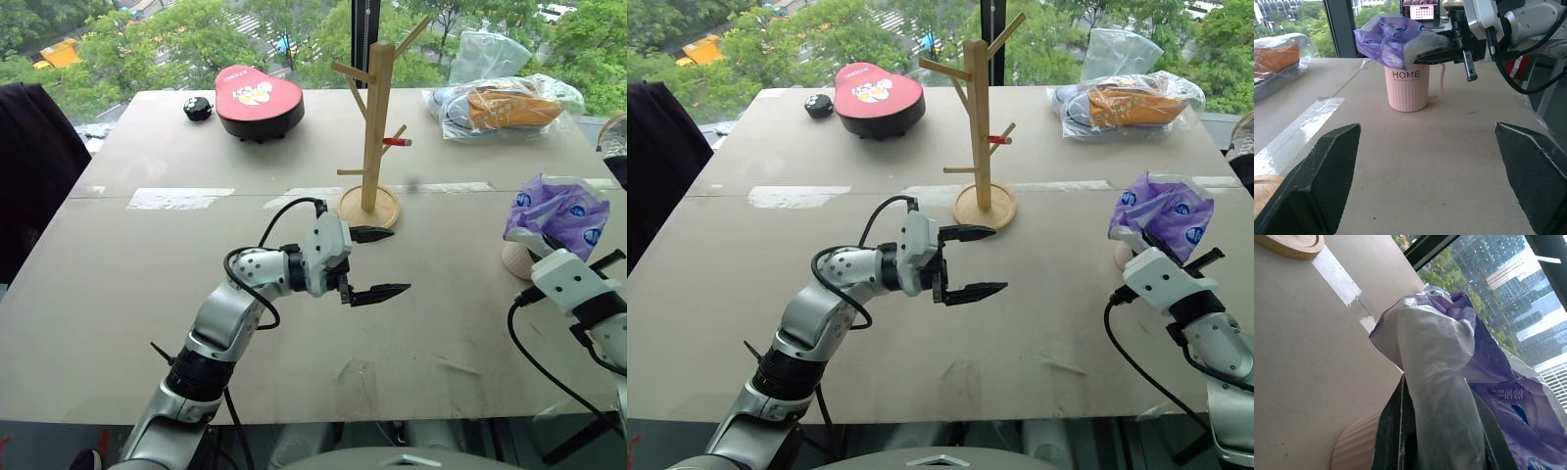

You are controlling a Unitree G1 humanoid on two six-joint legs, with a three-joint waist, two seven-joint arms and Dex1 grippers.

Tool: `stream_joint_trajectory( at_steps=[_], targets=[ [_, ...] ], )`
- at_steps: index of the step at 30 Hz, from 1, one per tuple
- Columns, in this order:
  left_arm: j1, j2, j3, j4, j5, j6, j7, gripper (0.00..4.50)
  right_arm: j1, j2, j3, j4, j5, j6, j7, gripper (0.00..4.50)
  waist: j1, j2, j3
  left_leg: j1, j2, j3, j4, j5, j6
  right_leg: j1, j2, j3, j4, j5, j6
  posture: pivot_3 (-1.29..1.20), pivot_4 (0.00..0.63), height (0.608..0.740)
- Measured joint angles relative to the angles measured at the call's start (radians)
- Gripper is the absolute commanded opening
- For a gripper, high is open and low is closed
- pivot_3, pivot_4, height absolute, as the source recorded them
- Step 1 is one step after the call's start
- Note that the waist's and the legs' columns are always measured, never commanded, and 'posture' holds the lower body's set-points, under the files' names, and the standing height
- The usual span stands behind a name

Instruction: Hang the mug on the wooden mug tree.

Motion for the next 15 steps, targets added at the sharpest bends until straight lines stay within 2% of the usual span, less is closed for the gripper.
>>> stream_joint_trajectory(
  at_steps=[4,7,13,15],
  targets=[
    [-0.010,-0.006,0.000,-0.001,-0.016,0.014,-0.007,4.50,0.028,0.055,-0.070,-0.023,0.007,-0.020,-0.056,0.06,0.004,0.000,0.000,0.000,0.000,0.000,0.000,0.000,0.000,0.000,0.000,0.000,0.000,0.000,0.000,0.00,0.150,0.740],
    [-0.022,0.016,-0.016,-0.007,-0.021,0.036,-0.042,4.50,0.073,0.108,-0.217,-0.060,0.051,0.043,-0.099,0.06,0.004,0.000,0.000,0.000,0.000,0.000,0.000,0.000,0.000,0.000,0.000,0.000,0.000,0.000,0.000,0.00,0.150,0.740],
    [-0.048,0.009,-0.064,-0.009,-0.020,0.056,-0.072,4.50,0.154,0.119,-0.350,-0.040,0.064,0.143,-0.119,0.06,-0.001,0.000,0.000,0.001,0.000,0.001,0.000,0.000,0.000,0.000,0.000,0.001,0.001,0.000,0.000,0.00,0.150,0.740],
    [-0.061,0.000,-0.072,-0.009,-0.018,0.056,-0.073,4.50,0.185,0.130,-0.353,-0.024,0.071,0.200,-0.114,0.84,-0.001,0.001,0.000,0.002,0.000,0.001,0.000,0.000,-0.001,0.001,0.000,0.001,0.002,0.000,0.000,0.00,0.150,0.740]
  ],
)
